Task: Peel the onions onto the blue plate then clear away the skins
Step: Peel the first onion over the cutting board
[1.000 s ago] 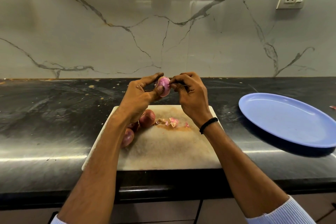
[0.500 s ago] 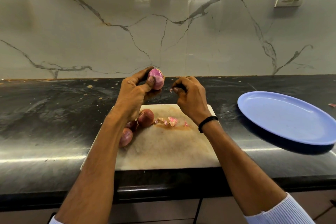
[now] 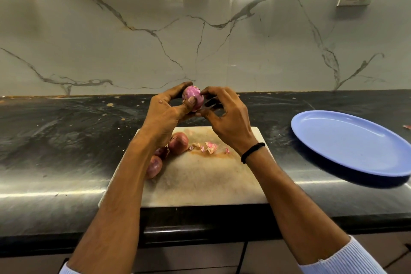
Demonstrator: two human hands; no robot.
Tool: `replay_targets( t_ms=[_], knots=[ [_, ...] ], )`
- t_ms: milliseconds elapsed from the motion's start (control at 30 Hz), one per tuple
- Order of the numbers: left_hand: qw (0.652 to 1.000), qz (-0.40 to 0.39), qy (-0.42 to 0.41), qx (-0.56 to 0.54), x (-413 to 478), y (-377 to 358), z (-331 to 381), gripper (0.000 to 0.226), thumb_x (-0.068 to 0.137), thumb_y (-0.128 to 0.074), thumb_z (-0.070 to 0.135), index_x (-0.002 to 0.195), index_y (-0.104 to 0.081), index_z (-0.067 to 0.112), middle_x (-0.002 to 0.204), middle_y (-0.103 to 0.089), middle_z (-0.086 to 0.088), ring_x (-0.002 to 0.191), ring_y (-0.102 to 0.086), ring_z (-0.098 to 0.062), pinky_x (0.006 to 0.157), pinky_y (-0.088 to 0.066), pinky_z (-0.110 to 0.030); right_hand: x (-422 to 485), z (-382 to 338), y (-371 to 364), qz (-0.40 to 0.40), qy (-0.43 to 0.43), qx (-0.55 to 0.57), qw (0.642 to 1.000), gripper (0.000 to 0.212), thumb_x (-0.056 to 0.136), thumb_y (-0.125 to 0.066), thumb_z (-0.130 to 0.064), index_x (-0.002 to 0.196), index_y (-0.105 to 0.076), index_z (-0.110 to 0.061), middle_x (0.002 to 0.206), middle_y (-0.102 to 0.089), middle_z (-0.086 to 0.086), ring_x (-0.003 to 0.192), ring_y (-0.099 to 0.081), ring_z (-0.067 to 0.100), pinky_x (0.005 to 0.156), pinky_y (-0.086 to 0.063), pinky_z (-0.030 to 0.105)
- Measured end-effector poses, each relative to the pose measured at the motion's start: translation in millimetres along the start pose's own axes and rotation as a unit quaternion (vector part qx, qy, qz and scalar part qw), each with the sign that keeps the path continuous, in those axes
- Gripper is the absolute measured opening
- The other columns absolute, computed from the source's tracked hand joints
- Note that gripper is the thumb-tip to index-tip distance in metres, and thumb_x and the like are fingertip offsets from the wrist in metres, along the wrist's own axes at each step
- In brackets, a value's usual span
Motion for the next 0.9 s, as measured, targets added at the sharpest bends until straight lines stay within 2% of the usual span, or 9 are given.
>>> replay_targets(
  t_ms=[167, 300, 400, 633, 800, 900],
  knots=[
    [0.999, -0.004, -0.017, 0.034, -1.1, -2.7, 3.4, 0.064, 0.073, -0.072, 0.021, 0.134, -0.059, 0.008, 0.122, -0.062, 0.004, 0.115, -0.064, -0.021, 0.084, -0.061, -0.037, -0.5, -1.1, -2.0, 0.002, 0.012, -0.020, 1.000, 0.038, 0.083, -0.078, -0.008, 0.117, -0.063, -0.004, 0.111, -0.061, 0.014, 0.096, -0.063, 0.021, 0.085, -0.054, 0.022],
    [0.998, 0.002, -0.021, 0.057, -0.9, -2.0, 3.7, 0.064, 0.072, -0.072, 0.022, 0.133, -0.060, 0.008, 0.123, -0.062, 0.001, 0.116, -0.063, -0.022, 0.087, -0.060, -0.043, -0.5, -0.1, -1.6, 0.011, 0.014, -0.039, 0.999, 0.035, 0.082, -0.078, -0.005, 0.115, -0.064, -0.003, 0.111, -0.062, 0.013, 0.098, -0.061, 0.019, 0.087, -0.047, 0.010],
    [0.998, 0.006, -0.017, 0.059, -1.0, -1.8, 3.1, 0.063, 0.072, -0.073, 0.021, 0.133, -0.060, 0.008, 0.123, -0.062, 0.002, 0.117, -0.063, -0.024, 0.087, -0.060, -0.045, -1.1, 0.2, -1.6, 0.019, 0.016, -0.038, 0.999, 0.033, 0.083, -0.077, -0.005, 0.113, -0.064, -0.002, 0.110, -0.062, 0.013, 0.098, -0.060, 0.018, 0.088, -0.047, 0.009],
    [0.999, 0.001, -0.003, 0.049, -2.7, -5.2, 2.4, 0.062, 0.072, -0.071, 0.020, 0.132, -0.060, 0.010, 0.119, -0.061, 0.007, 0.113, -0.063, -0.022, 0.083, -0.061, -0.034, -1.1, 1.6, -0.7, 0.025, 0.021, -0.043, 0.999, 0.025, 0.085, -0.075, -0.004, 0.107, -0.065, 0.000, 0.107, -0.062, 0.013, 0.095, -0.058, 0.015, 0.086, -0.043, 0.005],
    [1.000, 0.010, 0.006, 0.020, -1.7, -2.8, 0.0, 0.060, 0.074, -0.072, 0.025, 0.131, -0.061, 0.012, 0.127, -0.062, 0.000, 0.113, -0.065, -0.026, 0.083, -0.061, -0.036, -2.7, -2.3, 0.2, 0.035, 0.032, -0.055, 0.997, 0.010, 0.086, -0.072, -0.001, 0.094, -0.066, 0.001, 0.101, -0.062, 0.014, 0.090, -0.054, 0.012, 0.082, -0.043, 0.004],
    [1.000, 0.014, 0.018, -0.010, -2.1, -1.6, -0.4, 0.064, 0.079, -0.068, 0.025, 0.139, -0.053, 0.008, 0.134, -0.059, -0.008, 0.115, -0.064, -0.026, 0.083, -0.061, -0.034, -0.1, 1.9, -0.6, 0.020, 0.004, -0.011, 1.000, 0.019, 0.086, -0.072, -0.002, 0.104, -0.065, -0.001, 0.105, -0.061, 0.013, 0.092, -0.059, 0.014, 0.084, -0.048, 0.010]
  ],
)
Point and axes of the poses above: each hand's wrist, its own x-axis towards the middle knuckle, its own y-axis out of the back of the hand, z = x × y, the point moved 9 cm from there along x, towards the middle knuckle
